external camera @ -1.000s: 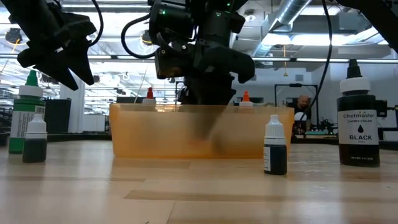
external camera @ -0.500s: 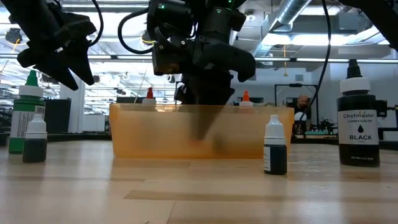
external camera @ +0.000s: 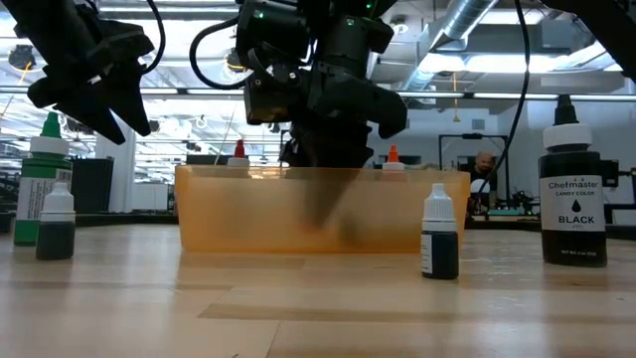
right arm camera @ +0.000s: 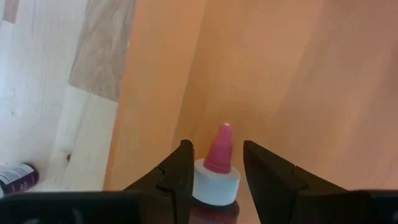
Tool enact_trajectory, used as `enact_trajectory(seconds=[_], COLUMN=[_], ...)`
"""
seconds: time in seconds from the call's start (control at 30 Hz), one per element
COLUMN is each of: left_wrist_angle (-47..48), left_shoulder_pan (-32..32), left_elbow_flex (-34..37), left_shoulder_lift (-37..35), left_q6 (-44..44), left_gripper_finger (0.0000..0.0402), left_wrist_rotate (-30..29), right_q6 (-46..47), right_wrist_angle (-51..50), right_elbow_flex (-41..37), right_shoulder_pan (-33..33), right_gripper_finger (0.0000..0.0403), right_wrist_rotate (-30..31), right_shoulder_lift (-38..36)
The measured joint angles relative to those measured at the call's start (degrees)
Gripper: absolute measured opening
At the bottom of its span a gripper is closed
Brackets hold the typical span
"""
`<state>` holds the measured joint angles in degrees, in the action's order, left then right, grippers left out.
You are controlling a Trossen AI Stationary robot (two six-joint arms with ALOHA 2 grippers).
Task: Pick & Place food coloring
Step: Adjust the large pink food coloring bottle in the orange container
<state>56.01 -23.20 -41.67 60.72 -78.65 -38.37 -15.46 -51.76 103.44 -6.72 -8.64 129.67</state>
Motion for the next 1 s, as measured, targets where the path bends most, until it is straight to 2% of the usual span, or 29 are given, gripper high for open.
enact_trajectory(seconds=[0.2, 0.43, 0.73, 1.0], left_wrist_angle=[0.00, -0.11, -0.15, -0.02], left_shoulder_pan=[0.00, 0.00, 0.00, 0.00], left_elbow_flex=[0.00, 0.00, 0.00, 0.00], left_shoulder_lift=[-0.01, 0.03, 0.03, 0.03], left_q6=[0.00, 0.02, 0.02, 0.00], left_gripper_finger=[0.0265, 0.0265, 0.0265, 0.0265], left_wrist_rotate=[-0.04, -0.49, -0.48, -0.48], right_q6=[0.39, 1.06, 1.48, 1.95], right_wrist_angle=[0.75, 0.27, 2.11, -3.48], right_elbow_flex=[0.00, 0.66, 0.54, 3.15], right_shoulder_pan=[0.00, -0.43, -0.24, 0.85], right_gripper_finger=[0.0127, 0.0125, 0.0107, 0.0112], right_wrist_rotate=[0.24, 0.27, -0.09, -0.34], right_shoulder_lift=[0.06, 4.01, 3.19, 3.59])
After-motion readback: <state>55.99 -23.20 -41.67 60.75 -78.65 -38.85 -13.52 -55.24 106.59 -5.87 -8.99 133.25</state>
